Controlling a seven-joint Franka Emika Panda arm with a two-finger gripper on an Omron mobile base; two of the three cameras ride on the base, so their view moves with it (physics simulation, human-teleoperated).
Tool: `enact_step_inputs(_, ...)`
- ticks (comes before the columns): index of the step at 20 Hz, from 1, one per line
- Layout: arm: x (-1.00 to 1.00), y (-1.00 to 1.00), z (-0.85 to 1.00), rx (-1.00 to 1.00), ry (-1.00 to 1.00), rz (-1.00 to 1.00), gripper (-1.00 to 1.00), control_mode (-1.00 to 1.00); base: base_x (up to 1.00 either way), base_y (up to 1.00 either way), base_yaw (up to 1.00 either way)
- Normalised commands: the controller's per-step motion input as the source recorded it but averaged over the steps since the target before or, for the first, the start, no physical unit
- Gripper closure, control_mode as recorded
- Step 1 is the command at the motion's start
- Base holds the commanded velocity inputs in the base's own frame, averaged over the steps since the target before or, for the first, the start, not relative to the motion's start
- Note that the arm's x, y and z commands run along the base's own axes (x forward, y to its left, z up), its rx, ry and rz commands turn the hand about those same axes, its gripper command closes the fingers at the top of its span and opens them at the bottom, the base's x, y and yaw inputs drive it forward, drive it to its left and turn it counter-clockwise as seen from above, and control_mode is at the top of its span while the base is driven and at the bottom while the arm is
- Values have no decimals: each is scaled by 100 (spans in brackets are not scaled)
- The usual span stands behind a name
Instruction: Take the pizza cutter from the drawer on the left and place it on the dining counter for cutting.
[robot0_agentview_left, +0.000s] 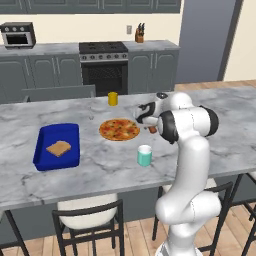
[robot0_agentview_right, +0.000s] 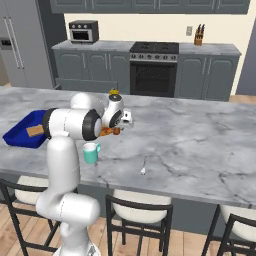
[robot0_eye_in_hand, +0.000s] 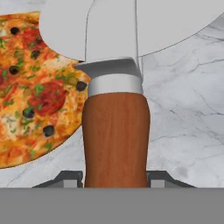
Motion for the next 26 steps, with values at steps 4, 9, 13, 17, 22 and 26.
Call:
enact_step_inputs(4, 10, -16, -10, 0, 0, 0, 100, -100, 0, 0, 0)
enact_step_inputs(9, 22, -7, -9, 0, 0, 0, 100, -100, 0, 0, 0)
enact_step_inputs(13, 26, -4, -11, 0, 0, 0, 100, -100, 0, 0, 0)
enact_step_inputs(17, 27, -2, -3, 0, 4, 0, 100, -100, 0, 0, 0)
enact_step_inputs(22, 32, 0, 0, 0, 12, 0, 100, -100, 0, 0, 0)
enact_step_inputs(26, 25, 0, 0, 0, 18, 0, 100, -100, 0, 0, 0)
